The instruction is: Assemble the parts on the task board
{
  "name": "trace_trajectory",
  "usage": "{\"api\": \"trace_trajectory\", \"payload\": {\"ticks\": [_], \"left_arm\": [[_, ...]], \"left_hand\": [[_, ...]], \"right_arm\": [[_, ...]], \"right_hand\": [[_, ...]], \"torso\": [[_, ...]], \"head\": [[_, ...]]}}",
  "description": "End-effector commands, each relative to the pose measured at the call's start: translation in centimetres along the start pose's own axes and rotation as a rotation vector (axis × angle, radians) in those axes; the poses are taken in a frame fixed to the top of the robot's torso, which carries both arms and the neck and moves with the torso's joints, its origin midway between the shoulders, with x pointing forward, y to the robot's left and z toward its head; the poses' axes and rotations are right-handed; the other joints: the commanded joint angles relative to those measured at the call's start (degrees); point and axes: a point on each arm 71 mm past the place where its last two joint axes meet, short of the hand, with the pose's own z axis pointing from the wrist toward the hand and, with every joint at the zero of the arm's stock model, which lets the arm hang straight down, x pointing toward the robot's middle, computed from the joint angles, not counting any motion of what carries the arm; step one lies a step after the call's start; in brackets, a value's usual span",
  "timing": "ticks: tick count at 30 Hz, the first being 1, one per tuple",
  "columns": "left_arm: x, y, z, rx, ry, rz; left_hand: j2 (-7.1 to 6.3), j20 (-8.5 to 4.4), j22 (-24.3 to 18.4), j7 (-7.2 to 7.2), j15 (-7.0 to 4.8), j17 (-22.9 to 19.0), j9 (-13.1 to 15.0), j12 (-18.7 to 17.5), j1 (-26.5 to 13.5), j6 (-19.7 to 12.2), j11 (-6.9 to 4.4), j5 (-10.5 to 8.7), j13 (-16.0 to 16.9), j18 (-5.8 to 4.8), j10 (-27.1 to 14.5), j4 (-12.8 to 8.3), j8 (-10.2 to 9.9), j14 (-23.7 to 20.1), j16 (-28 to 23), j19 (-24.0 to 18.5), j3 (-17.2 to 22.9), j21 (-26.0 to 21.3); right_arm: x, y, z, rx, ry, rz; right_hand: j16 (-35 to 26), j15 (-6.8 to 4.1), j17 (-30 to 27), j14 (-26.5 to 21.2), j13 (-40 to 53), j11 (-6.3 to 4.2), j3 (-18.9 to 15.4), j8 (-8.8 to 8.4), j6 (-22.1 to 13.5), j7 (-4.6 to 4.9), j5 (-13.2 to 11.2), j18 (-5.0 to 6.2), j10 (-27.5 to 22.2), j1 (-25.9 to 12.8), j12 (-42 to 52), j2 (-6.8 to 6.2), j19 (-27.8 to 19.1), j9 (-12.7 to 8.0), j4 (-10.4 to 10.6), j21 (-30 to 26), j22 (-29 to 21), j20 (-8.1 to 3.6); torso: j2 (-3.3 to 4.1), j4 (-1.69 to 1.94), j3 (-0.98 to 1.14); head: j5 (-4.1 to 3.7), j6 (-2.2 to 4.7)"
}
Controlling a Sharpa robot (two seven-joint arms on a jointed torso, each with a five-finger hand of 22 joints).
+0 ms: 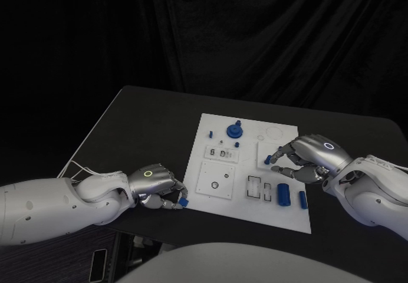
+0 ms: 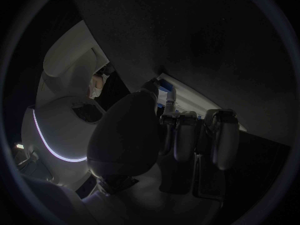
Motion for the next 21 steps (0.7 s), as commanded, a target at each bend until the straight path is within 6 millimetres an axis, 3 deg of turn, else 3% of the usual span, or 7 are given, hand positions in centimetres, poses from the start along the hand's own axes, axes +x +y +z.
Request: {"api": "trace_trajectory", "payload": {"ticks": [1,21], "left_arm": [[0.1,-0.3,0.1,0.025,0.003,-0.003],[-1.6,-2.1,0.3,0.088,-0.176,0.028]], "left_hand": [[0.31,-0.11,13.97,-0.17,0.07,15.1,-0.33,0.21,1.03,1.56,0.07,0.46,15.09,-0.39,6.05,-0.06,0.23,6.05,0.15,3.69,0.71,0.27],[-0.19,-0.15,14.18,-0.37,-0.02,15.1,-1.39,0.21,0.82,3.77,-0.09,0.77,15.09,-0.55,6.05,0.19,-0.49,6.05,0.15,4.14,1.36,0.89]], "right_arm": [[0.1,0.0,-0.1,0.014,0.009,-0.003],[0.3,-0.3,-0.1,0.012,0.009,-0.005]], "right_hand": [[-0.23,0.19,7.24,4.1,6.69,0.19,0.04,-0.13,0.44,0.11,-0.29,0.3,0.92,-0.4,-0.33,-0.05,1.4,-0.08,0.23,-0.11,11.56,0.3],[-0.34,0.18,7.08,4.06,6.54,0.18,0.07,-0.13,0.45,0.1,-0.3,0.35,0.83,-0.35,-0.43,-0.03,1.31,-0.09,0.21,-0.31,11.5,0.29]], "torso": [[0.03,0.0,-0.01],[-0.03,0.08,-0.01]], "head": [[-0.1,-0.01],[-0.92,-0.01]]}}
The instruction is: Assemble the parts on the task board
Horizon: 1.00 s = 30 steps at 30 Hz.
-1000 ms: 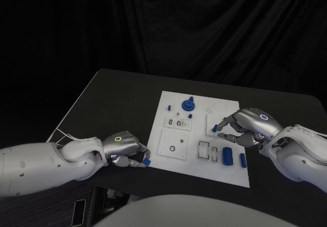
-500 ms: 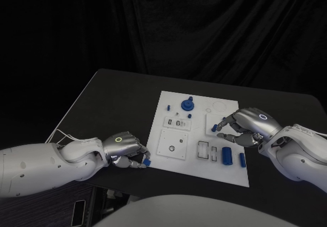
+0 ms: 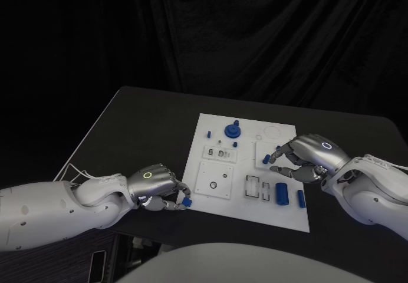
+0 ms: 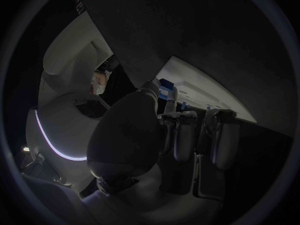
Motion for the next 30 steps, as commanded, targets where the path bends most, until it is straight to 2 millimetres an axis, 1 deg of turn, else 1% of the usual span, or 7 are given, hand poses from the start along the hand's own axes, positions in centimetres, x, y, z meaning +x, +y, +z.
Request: {"api": "trace_trajectory", "payload": {"ticks": [1,8,13,17,23,26,30], "left_arm": [[-0.9,-0.5,0.1,0.03,-0.092,0.026],[-3.2,-0.4,1.1,0.049,-0.164,0.072],[-5.7,0.1,3.2,0.072,-0.221,0.127],[-6.6,0.7,4.8,0.064,-0.243,0.149],[-6.7,1.4,8.1,0.066,-0.235,0.166],[-6.3,1.7,9.7,0.07,-0.217,0.168],[-5.6,1.9,11.8,0.069,-0.167,0.164]], "left_hand": [[-0.38,-0.17,14.22,-1.35,-0.05,15.09,-0.38,0.21,-0.15,2.03,-0.13,0.1,15.09,-0.61,6.05,0.05,-0.46,6.05,0.15,4.3,0.32,0.68],[-0.67,-0.25,14.35,-1.57,-0.19,15.09,-0.86,0.21,-0.41,3.09,-0.32,0.07,15.09,-0.72,6.05,0.1,-0.89,6.05,0.15,4.59,0.56,1.07],[-0.76,-0.28,14.38,-1.61,-0.23,15.09,-1.03,0.21,-0.56,3.34,-0.36,0.05,15.09,-0.74,6.05,0.12,-1.08,6.05,0.15,4.66,0.61,1.17],[-0.45,-0.36,14.28,-1.64,-0.29,15.09,-1.44,0.21,-0.26,3.51,-0.45,0.02,15.09,-0.66,6.05,-0.05,-1.67,6.05,0.15,4.45,1.16,0.88],[-0.22,-0.36,14.12,-1.44,-0.19,15.09,-1.76,0.21,-0.31,3.52,-0.33,-0.53,15.09,-0.54,6.05,-0.04,-2.16,6.05,0.15,4.13,1.43,0.41],[-0.16,-0.35,14.11,-1.32,-0.14,15.09,-1.86,0.21,-0.49,3.54,-0.25,-0.7,15.09,-0.53,6.05,-0.01,-2.32,6.05,0.15,4.09,1.43,0.36],[-0.07,-0.31,14.05,-1.24,-0.07,15.09,-1.99,0.21,-0.68,3.52,-0.16,-0.94,15.09,-0.49,6.05,-0.03,-2.55,6.05,0.15,3.98,1.44,0.19]], "right_arm": [[0.2,-0.1,0.1,0.005,0.006,-0.005],[0.3,-0.1,0.4,0.0,0.006,-0.008],[0.4,-0.1,0.6,-0.005,0.004,-0.01],[0.4,0.0,1.0,-0.011,0.0,-0.012],[0.6,-0.2,1.6,-0.018,-0.002,-0.019],[0.7,-0.4,1.8,-0.015,-0.001,-0.024],[0.7,-0.8,2.0,-0.008,0.001,-0.031]], "right_hand": [[-0.34,0.18,7.08,4.06,6.55,0.18,0.07,-0.13,0.45,0.1,-0.3,0.35,0.83,-0.35,-0.2,-0.03,1.31,-0.09,0.21,-0.32,11.51,0.29],[-0.34,0.18,7.08,4.06,6.55,0.18,0.07,-0.13,0.45,0.1,-0.3,0.35,0.83,-0.35,-0.2,-0.03,1.31,-0.09,0.21,-0.32,11.51,0.29],[-0.49,0.17,6.88,4.01,6.45,0.17,0.07,-0.17,0.43,0.12,-0.32,0.38,0.77,-0.33,-0.28,-0.05,1.25,-0.11,0.21,-0.47,11.46,0.27],[-0.49,0.17,6.88,4.01,6.45,0.17,0.07,-0.17,0.43,0.12,-0.32,0.38,0.77,-0.33,-0.28,-0.05,1.25,-0.11,0.21,-0.47,11.46,0.27],[-0.57,0.22,6.81,3.98,6.39,0.29,-0.11,-0.41,0.08,0.29,-0.56,0.38,0.75,-0.86,-0.33,-0.15,1.25,-0.24,0.41,-0.55,11.45,0.26],[-0.55,0.22,6.84,3.99,6.39,0.29,-0.11,-0.42,0.07,0.29,-0.57,0.4,0.75,-0.88,-0.33,-0.15,1.21,-0.25,0.41,-0.63,11.42,0.26],[-0.55,0.22,6.84,3.99,6.39,0.29,-0.11,-0.42,0.07,0.29,-0.57,0.4,0.75,-0.88,-0.33,-0.15,1.21,-0.25,0.41,-0.63,11.42,0.26]], "torso": [[-0.04,0.1,-0.03],[-0.11,0.11,-0.07],[-0.11,0.04,-0.02],[-0.11,-0.08,0.05],[-0.07,0.07,-0.02],[-0.01,0.07,0.06],[0.02,-0.22,0.2]], "head": [[-0.3,-0.01],[-1.13,-0.01],[-1.62,-0.01],[-1.89,-0.01],[-2.97,-0.01],[-3.46,-0.01],[-3.85,-0.01]]}}
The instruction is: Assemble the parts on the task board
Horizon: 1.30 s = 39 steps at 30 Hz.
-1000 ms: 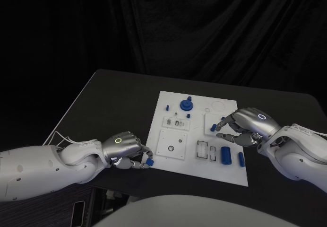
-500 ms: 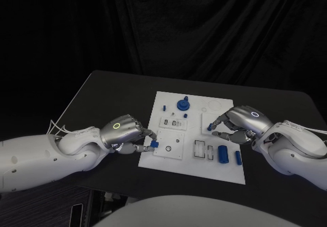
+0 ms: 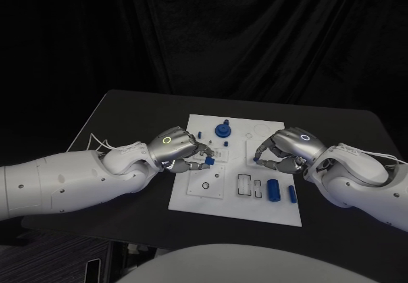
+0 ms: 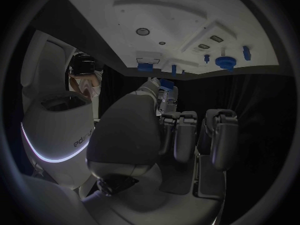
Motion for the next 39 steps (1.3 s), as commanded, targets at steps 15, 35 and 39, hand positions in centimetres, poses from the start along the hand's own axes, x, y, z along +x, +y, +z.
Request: {"api": "trace_trajectory", "payload": {"ticks": [15,35,39], "left_arm": [[4.0,1.8,5.5,-0.047,0.167,0.006],[5.0,2.9,7.1,-0.102,0.195,0.03],[5.0,3.0,7.1,-0.109,0.192,0.032]], "left_hand": [[0.82,-0.13,13.87,-1.25,0.22,15.09,-0.51,0.21,-0.9,1.89,0.13,-1.35,15.09,-0.35,6.04,-0.2,-1.46,6.05,0.15,3.57,0.6,-0.79],[1.09,0.14,13.69,-0.84,0.58,15.09,-0.99,0.21,-1.58,1.38,0.47,-1.58,15.09,-0.22,6.04,-0.37,-2.54,6.05,0.15,3.2,0.61,-1.33],[1.06,0.54,13.72,-0.23,1.03,15.09,-1.88,0.21,-2.3,-0.5,0.99,-2.88,15.09,-0.24,6.04,-0.52,-4.59,6.05,0.15,3.25,0.44,-1.27]], "right_arm": [[0.1,-1.2,0.0,0.017,-0.001,-0.021],[0.2,-0.8,0.1,0.007,0.002,-0.018],[0.2,-0.8,0.2,0.004,0.004,-0.017]], "right_hand": [[-0.29,0.23,6.88,4.0,6.41,0.29,0.07,-0.23,0.04,0.28,-0.18,0.39,0.76,-0.57,-0.32,0.18,1.24,-0.09,0.21,-0.08,11.46,0.27],[-0.33,0.22,6.84,4.01,6.38,0.25,0.28,-0.28,0.04,0.23,0.33,0.4,0.76,-0.29,-0.35,0.34,1.24,-0.14,0.01,-0.16,11.44,0.26],[-0.33,0.22,6.84,4.01,6.38,0.25,0.28,-0.28,0.04,0.23,0.33,0.4,0.76,-0.29,-0.35,0.34,1.24,-0.14,0.01,-0.16,11.44,0.26]], "torso": [[0.59,-0.41,-0.07],[1.48,-0.55,0.04],[1.44,-0.59,0.0]], "head": [[-0.97,-0.01],[-1.34,-0.01],[-1.3,-0.01]]}}
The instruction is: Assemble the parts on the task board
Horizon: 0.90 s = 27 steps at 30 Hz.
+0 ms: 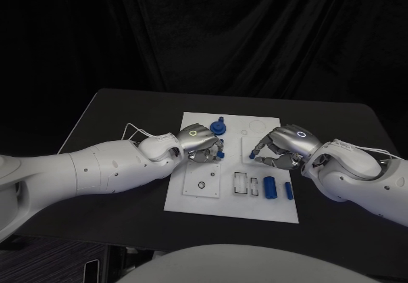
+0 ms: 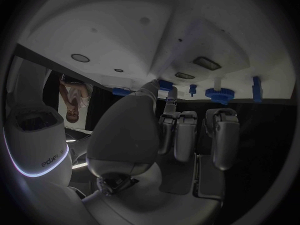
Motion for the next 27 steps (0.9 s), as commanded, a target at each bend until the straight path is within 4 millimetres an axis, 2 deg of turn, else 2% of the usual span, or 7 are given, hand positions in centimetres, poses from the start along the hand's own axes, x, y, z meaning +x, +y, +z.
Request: {"api": "trace_trajectory", "payload": {"ticks": [1,9,15,18,21,24,27], "left_arm": [[0.1,0.1,0.0,-0.016,0.011,-0.002],[0.1,0.3,-0.4,-0.025,0.007,-0.001],[-0.4,0.5,-0.9,-0.025,-0.042,0.006],[-0.8,0.4,-1.5,-0.024,-0.092,0.01],[-1.3,0.4,-2.0,-0.023,-0.141,0.014],[-1.9,0.3,-2.8,-0.018,-0.197,0.018],[-2.7,0.0,-4.1,-0.011,-0.255,0.017]], "left_hand": [[-0.13,0.71,13.74,0.7,0.49,15.09,-0.51,0.21,-0.65,-1.25,0.7,-1.4,15.1,-0.24,5.96,-0.29,-1.08,5.95,0.15,3.26,0.01,0.03],[-1.06,1.57,13.74,2.15,1.34,15.09,-2.91,0.21,-2.34,-7.53,1.76,-6.36,15.1,-0.23,5.96,-0.17,-6.1,5.95,0.15,3.28,-1.18,0.03],[-1.62,2.12,13.72,2.96,1.92,15.09,-5.06,0.21,-4.21,-11.92,2.43,-9.45,15.1,-0.22,5.96,0.23,-7.05,5.95,0.15,3.26,-2.05,-0.03],[-2.72,2.66,13.74,3.81,2.58,15.09,-8.24,0.21,-5.22,-19.87,3.27,-9.66,15.1,-0.24,5.96,0.48,-7.43,5.95,0.15,3.3,-1.97,0.04],[-3.11,2.84,13.77,4.02,2.73,15.09,-9.28,0.21,-5.39,-22.28,3.32,-9.61,15.1,-0.26,5.96,0.53,-7.57,5.95,0.15,3.37,-1.74,0.12],[-3.19,2.89,13.8,4.08,2.78,15.09,-9.54,0.21,-5.44,-22.73,3.37,-9.45,15.1,-0.28,5.96,0.55,-7.57,5.95,0.15,3.43,-1.61,0.22],[-2.85,2.94,13.88,3.92,2.68,15.09,-9.38,0.21,-5.27,-20.19,3.06,-8.34,15.1,-0.33,5.96,0.46,-7.1,5.95,0.15,3.59,-0.92,0.44]], "right_arm": [[0.1,0.2,0.0,-0.012,0.002,-0.003],[0.1,0.4,0.2,-0.016,0.004,-0.002],[0.1,0.5,0.4,-0.015,0.0,-0.001],[0.1,0.5,0.4,-0.007,-0.012,0.0],[0.0,0.6,0.5,0.003,-0.019,0.001],[0.1,0.6,0.6,0.022,-0.014,0.004],[0.1,0.8,0.7,0.044,-0.011,0.003]], "right_hand": [[-0.33,0.21,6.84,4.01,6.42,0.26,0.29,-0.29,0.02,0.24,0.41,0.4,0.78,-0.27,-0.33,0.32,1.23,-0.06,0.0,-0.18,11.41,0.26],[-0.32,0.21,6.86,4.02,6.43,0.27,0.28,-0.32,-0.01,0.26,0.47,0.39,0.8,-0.29,-0.32,0.28,1.25,-0.07,0.02,-0.16,11.42,0.26],[-0.32,0.22,6.87,4.02,6.45,0.3,0.19,-0.35,-0.05,0.31,0.38,0.39,0.81,-0.42,-0.31,0.17,1.26,-0.09,0.08,-0.17,11.42,0.26],[-0.37,0.24,6.81,4.01,6.38,0.33,0.11,-0.42,-0.15,0.36,0.31,0.4,0.78,-0.54,-0.35,0.06,1.25,-0.13,0.11,-0.22,11.41,0.27],[-0.37,0.27,6.8,4.02,6.39,0.37,0.0,-0.51,-0.29,0.41,0.3,0.46,0.79,-0.67,-0.34,-0.1,1.15,-0.18,0.12,-0.47,11.33,0.28],[-0.64,0.36,6.43,3.93,6.12,0.49,-0.05,-0.83,-0.79,0.56,0.62,0.6,0.62,-0.69,-0.52,-0.26,0.88,-0.33,0.02,-1.15,11.12,0.33],[-1.22,0.81,5.69,3.66,5.51,1.11,0.22,-2.05,-3.16,1.36,2.17,0.94,0.11,-0.1,-0.96,-0.54,0.21,-1.11,-0.29,-2.81,10.62,0.63]], "torso": [[0.07,-0.1,-0.01],[0.05,0.0,0.02],[0.04,0.01,0.01],[0.03,-0.02,0.02],[0.01,-0.01,0.01],[0.02,0.02,0.02],[0.0,0.04,0.05]], "head": [[0.02,0.0],[-0.09,0.0],[-0.09,0.0],[-0.07,0.0],[-0.13,0.0],[-0.32,0.0],[-0.64,0.0]]}}
